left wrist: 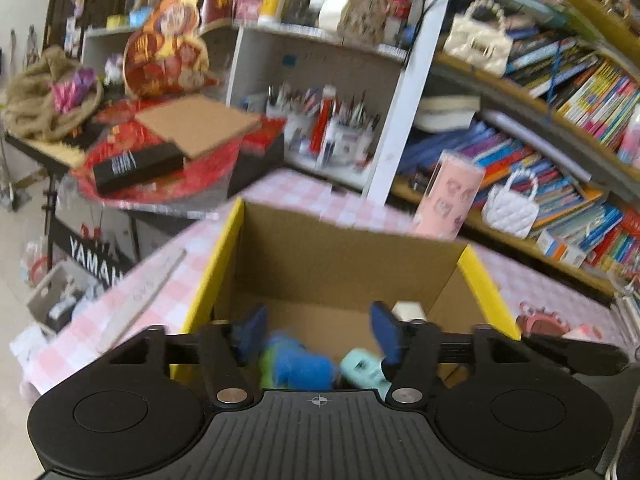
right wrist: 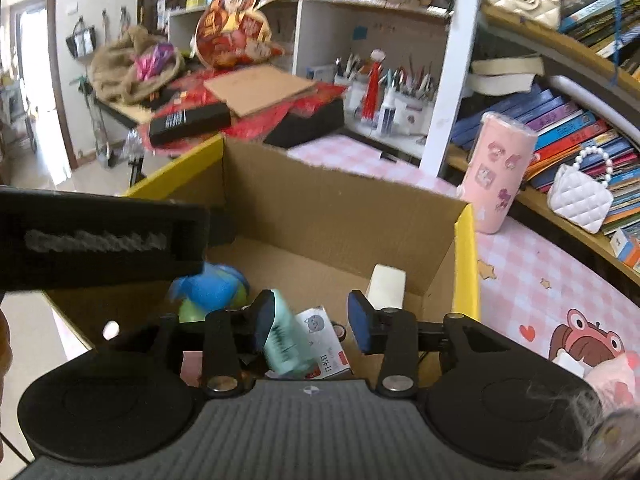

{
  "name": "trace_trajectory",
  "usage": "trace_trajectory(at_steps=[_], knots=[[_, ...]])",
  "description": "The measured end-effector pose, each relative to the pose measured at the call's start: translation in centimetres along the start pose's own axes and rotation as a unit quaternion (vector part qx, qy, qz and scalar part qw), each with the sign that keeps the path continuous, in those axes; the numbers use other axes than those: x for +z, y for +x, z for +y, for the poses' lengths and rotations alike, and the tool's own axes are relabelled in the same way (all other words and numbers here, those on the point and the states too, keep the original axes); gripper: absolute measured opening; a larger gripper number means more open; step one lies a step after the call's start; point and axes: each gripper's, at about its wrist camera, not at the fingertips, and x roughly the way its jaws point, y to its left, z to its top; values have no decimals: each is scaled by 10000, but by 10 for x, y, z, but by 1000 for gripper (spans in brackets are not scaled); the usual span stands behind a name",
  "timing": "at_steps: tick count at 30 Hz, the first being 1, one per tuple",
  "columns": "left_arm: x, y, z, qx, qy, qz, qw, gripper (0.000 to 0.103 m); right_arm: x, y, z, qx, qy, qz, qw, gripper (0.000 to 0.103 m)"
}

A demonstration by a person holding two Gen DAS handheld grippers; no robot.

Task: Organize objects
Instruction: 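Open both tools to drop the packet and stapler into the box, then withdraw both tools from the box toward the pink plush pig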

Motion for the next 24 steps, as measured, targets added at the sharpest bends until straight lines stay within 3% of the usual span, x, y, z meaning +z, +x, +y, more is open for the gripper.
trace_trajectory(at_steps=[5, 11, 24], knots=[[3, -40, 2, -115, -88, -399, 9991, 65, 1, -37, -4, -118, 252, -381, 9989, 40], [-11, -89, 8, -103, -136, -612, 9980, 74, -14, -84, 1, -351, 432, -677, 9961, 43], [-79, -141, 18, 60, 77, 32, 9999, 78, -90, -143, 35, -515, 618, -249, 9965, 50]])
